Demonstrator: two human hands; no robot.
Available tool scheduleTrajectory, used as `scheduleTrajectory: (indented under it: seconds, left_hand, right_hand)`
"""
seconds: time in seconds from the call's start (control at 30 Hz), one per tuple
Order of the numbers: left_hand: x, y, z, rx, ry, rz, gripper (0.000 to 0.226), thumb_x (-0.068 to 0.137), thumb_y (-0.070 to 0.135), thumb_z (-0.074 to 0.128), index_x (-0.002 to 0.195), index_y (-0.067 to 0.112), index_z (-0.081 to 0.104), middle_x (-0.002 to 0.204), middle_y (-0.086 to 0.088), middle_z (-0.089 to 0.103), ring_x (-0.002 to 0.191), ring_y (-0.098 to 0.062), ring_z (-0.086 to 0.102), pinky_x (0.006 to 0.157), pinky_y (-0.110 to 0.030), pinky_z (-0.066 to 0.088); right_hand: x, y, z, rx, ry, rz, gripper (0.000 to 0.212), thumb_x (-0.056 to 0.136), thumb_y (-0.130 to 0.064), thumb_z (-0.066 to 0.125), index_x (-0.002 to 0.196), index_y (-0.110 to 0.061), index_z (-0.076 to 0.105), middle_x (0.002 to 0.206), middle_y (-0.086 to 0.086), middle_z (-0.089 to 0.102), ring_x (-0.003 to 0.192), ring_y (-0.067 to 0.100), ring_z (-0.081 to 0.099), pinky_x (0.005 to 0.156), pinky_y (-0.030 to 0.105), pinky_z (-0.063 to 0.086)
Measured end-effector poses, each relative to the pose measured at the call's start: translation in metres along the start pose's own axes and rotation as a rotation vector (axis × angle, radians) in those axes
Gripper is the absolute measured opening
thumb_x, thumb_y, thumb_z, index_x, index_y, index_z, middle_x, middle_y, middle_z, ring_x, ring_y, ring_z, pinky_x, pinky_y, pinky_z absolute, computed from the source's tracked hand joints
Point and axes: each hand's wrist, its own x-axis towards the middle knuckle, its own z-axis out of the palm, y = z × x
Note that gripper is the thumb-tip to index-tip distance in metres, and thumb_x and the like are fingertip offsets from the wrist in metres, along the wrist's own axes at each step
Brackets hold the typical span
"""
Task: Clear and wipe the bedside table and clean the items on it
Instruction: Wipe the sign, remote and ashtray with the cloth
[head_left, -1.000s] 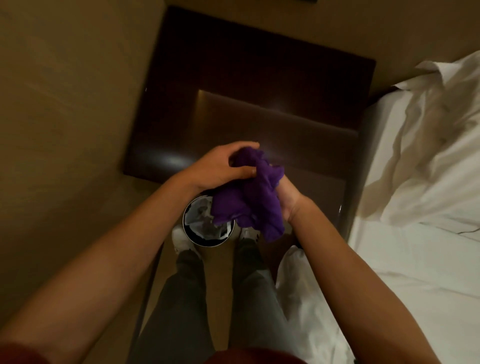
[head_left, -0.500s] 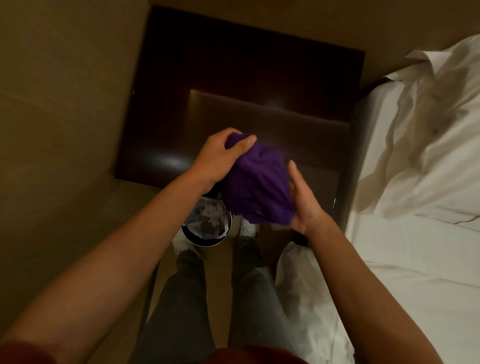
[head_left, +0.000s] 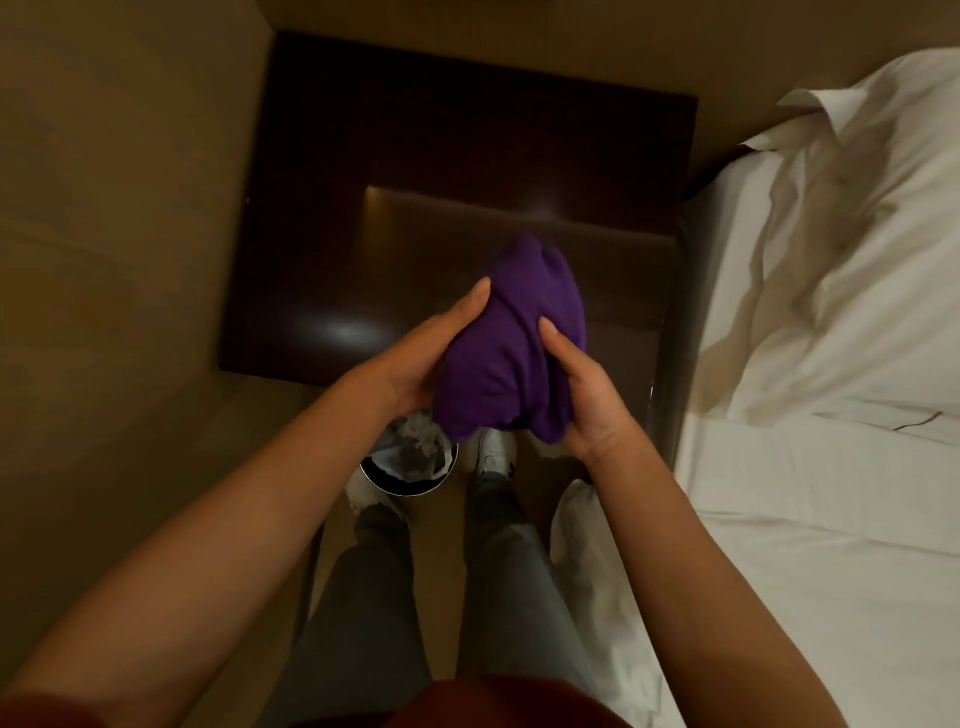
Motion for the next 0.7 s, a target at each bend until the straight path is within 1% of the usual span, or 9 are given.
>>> scheduleTrajectory:
  seconds: [0.07,0.1,0.2,0.27,0.33,0.4,0.5,0.6,0.7]
  left_hand:
    - [0.0,0.001,0.007,-0.033,-0.062,-0.032,0.071,0.074,0.062,0.077,0.13,0.019,0.066,0.129,-0.009,0.071,0.118,-0.024,0.069,0.087,-0.034,0.06]
    - [0.002,0.002,0.01,-0.03,-0.069,-0.034,0.07,0.071,0.06,0.081,0.125,0.017,0.07,0.128,-0.011,0.071,0.116,-0.025,0.07,0.087,-0.034,0.06]
    - [0.008,0.004,0.022,0.048,0.013,0.018,0.048,0.079,0.045,0.082,0.114,0.013,0.077,0.123,-0.016,0.072,0.11,-0.028,0.072,0.088,-0.036,0.059]
    - [0.013,0.002,0.025,0.099,0.115,0.093,0.037,0.082,0.036,0.08,0.11,0.012,0.075,0.113,-0.014,0.076,0.101,-0.025,0.075,0.081,-0.032,0.06]
    - [0.014,-0.001,0.027,0.145,0.179,0.139,0.03,0.083,0.031,0.08,0.107,0.013,0.074,0.104,-0.008,0.079,0.093,-0.02,0.076,0.075,-0.027,0.06]
    - [0.013,-0.007,0.026,0.179,0.241,0.167,0.027,0.088,0.031,0.076,0.108,0.013,0.072,0.099,-0.004,0.08,0.09,-0.016,0.077,0.071,-0.023,0.059]
    - [0.007,-0.017,0.02,0.194,0.328,0.18,0.03,0.091,0.039,0.072,0.111,0.017,0.069,0.097,0.001,0.08,0.09,-0.015,0.077,0.069,-0.023,0.059]
    - [0.0,-0.029,0.012,0.237,0.308,0.183,0.034,0.089,0.043,0.072,0.111,0.018,0.068,0.097,0.004,0.08,0.091,-0.014,0.077,0.068,-0.021,0.059]
    - [-0.008,-0.05,0.002,0.273,0.243,0.213,0.042,0.081,0.041,0.077,0.114,0.016,0.067,0.105,-0.001,0.079,0.098,-0.018,0.076,0.074,-0.025,0.06]
  right_hand:
    - [-0.003,-0.003,-0.001,0.045,-0.045,0.032,0.088,0.062,-0.045,0.096,0.135,-0.009,0.062,0.133,0.017,0.069,0.121,0.034,0.068,0.094,0.043,0.059]
    - [-0.003,-0.004,-0.003,0.068,-0.075,0.047,0.084,0.067,-0.048,0.093,0.136,-0.009,0.063,0.135,0.018,0.068,0.123,0.035,0.067,0.096,0.045,0.058]
    - [-0.003,-0.001,-0.008,0.081,-0.12,0.078,0.061,0.082,-0.056,0.078,0.129,-0.016,0.073,0.135,0.015,0.068,0.125,0.032,0.066,0.099,0.043,0.056]
    - [0.0,0.004,-0.01,0.013,-0.099,0.09,0.054,0.084,-0.059,0.075,0.123,-0.023,0.076,0.133,0.013,0.07,0.124,0.03,0.067,0.098,0.041,0.057]
    - [0.002,0.011,-0.013,-0.038,-0.07,0.106,0.057,0.083,-0.061,0.075,0.126,-0.025,0.075,0.136,0.013,0.068,0.127,0.03,0.065,0.102,0.043,0.055]
    - [0.003,0.022,-0.02,-0.025,-0.042,0.111,0.069,0.08,-0.06,0.079,0.137,-0.022,0.066,0.141,0.014,0.065,0.131,0.032,0.062,0.107,0.046,0.051]
    - [-0.004,0.044,-0.036,-0.017,-0.012,0.101,0.078,0.076,-0.057,0.084,0.143,-0.027,0.059,0.146,0.011,0.061,0.132,0.033,0.061,0.102,0.051,0.054]
    - [-0.02,0.072,-0.048,-0.075,0.028,0.063,0.079,0.073,-0.056,0.086,0.141,-0.026,0.059,0.148,0.008,0.059,0.134,0.029,0.059,0.104,0.052,0.053]
    - [-0.033,0.101,-0.046,-0.216,0.073,0.035,0.087,0.065,-0.057,0.092,0.137,-0.022,0.059,0.141,0.004,0.066,0.131,0.023,0.063,0.107,0.045,0.053]
